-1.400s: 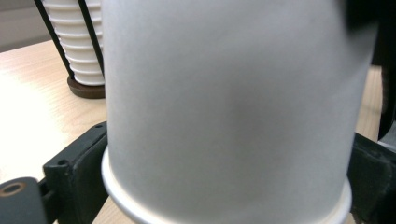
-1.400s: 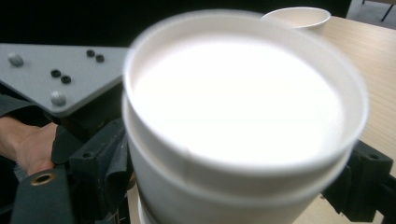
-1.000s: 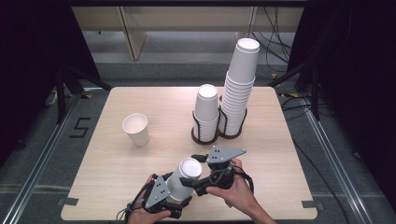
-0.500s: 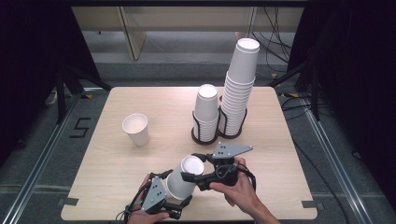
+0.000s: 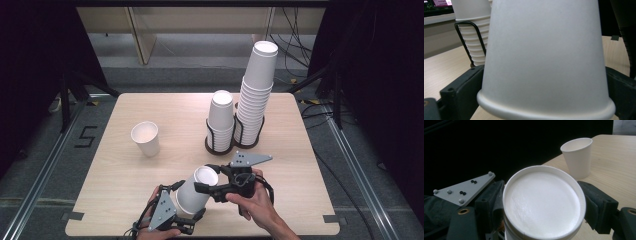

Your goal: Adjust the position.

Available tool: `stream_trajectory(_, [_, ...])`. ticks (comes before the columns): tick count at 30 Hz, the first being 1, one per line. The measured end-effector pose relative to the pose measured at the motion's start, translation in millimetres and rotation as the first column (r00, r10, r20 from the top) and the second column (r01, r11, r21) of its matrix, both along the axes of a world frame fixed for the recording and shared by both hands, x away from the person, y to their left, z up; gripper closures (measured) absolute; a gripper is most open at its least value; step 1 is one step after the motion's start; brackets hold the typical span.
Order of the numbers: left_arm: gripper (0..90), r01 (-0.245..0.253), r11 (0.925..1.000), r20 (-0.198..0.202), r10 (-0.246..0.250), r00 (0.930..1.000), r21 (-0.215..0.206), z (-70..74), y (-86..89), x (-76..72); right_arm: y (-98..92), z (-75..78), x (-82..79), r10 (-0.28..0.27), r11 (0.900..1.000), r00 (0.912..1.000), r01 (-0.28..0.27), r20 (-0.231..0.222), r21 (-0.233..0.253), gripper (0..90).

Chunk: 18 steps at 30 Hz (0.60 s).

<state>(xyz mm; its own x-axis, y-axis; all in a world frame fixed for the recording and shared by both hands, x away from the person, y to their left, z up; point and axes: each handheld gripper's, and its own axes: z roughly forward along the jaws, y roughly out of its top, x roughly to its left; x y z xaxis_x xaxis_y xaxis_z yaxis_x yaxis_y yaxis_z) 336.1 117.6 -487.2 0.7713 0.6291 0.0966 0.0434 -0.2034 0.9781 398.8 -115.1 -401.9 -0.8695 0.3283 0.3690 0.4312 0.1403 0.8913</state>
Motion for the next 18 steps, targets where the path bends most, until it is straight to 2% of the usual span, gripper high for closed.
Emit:
stream_trajectory(2, [2.3,0.000,1.0000,-0.001,0.000,1.0000,0.008,0.5,0.2,0.7,-0.4,-0.8,0.5,-0.001,1.000,1.0000,0.001,-0.004,0.004,26.4])
stream_trajectory(4, [3.6,0.005,1.0000,-0.020,-0.005,0.9998,0.007,2.0,0.6,1.0,-1.5,-1.7,1.7,-0.001,1.000,0.9998,0.001,-0.019,0.013,26.3])
stream_trajectory(7, [5.1,0.006,0.9994,-0.022,-0.006,0.9997,0.033,2.8,0.6,1.9,-3.6,-2.4,4.4,0.008,1.000,0.9990,-0.007,-0.043,0.008,25.5])
stream_trajectory(8, [5.5,0.010,0.9985,-0.038,-0.008,0.9992,0.054,3.2,0.5,2.0,-4.5,-2.6,5.5,0.014,1.000,0.9989,-0.014,-0.044,0.001,25.2])
stream_trajectory(10, [6.1,0.011,0.9973,-0.059,-0.006,0.9983,0.072,2.5,-0.3,2.8,-5.5,-3.4,7.0,0.027,0.999,0.9981,-0.028,-0.056,-0.029,23.2])
stream_trajectory(11, [6.4,0.013,0.9948,-0.074,-0.006,0.9972,0.101,1.9,0.3,4.4,-5.3,-3.5,8.0,0.039,0.998,0.9987,-0.041,-0.033,-0.054,20.1])
stream_trajectory(13, [6.9,0.013,0.9925,-0.091,-0.002,0.9958,0.121,0.8,1.5,6.7,-5.4,-2.1,8.5,0.046,0.993,0.9989,-0.047,-0.011,-0.112,15.6])
stream_trajectory(14, [7.1,0.018,0.9912,-0.095,-0.005,0.9955,0.131,0.7,2.3,7.6,-6.0,-0.9,7.9,0.056,0.985,0.9984,-0.053,0.011,-0.166,16.4])
stream_trajectory(15, [7.3,0.019,0.9879,-0.099,-0.004,0.9950,0.154,1.5,3.4,7.7,-5.8,-0.7,7.6,0.062,0.982,0.9977,-0.056,0.026,-0.178,16.2])
stream_trajectory(16, [7.4,0.025,0.9850,-0.105,-0.007,0.9945,0.171,2.1,4.0,7.9,-6.6,0.7,6.7,0.059,0.976,0.9962,-0.044,0.065,-0.215,16.2])
stream_trajectory(18, [7.7,0.047,0.9754,-0.114,-0.023,0.9932,0.215,3.3,5.2,7.9,-7.5,3.2,5.5,0.077,0.961,0.9932,-0.051,0.086,-0.272,16.1])
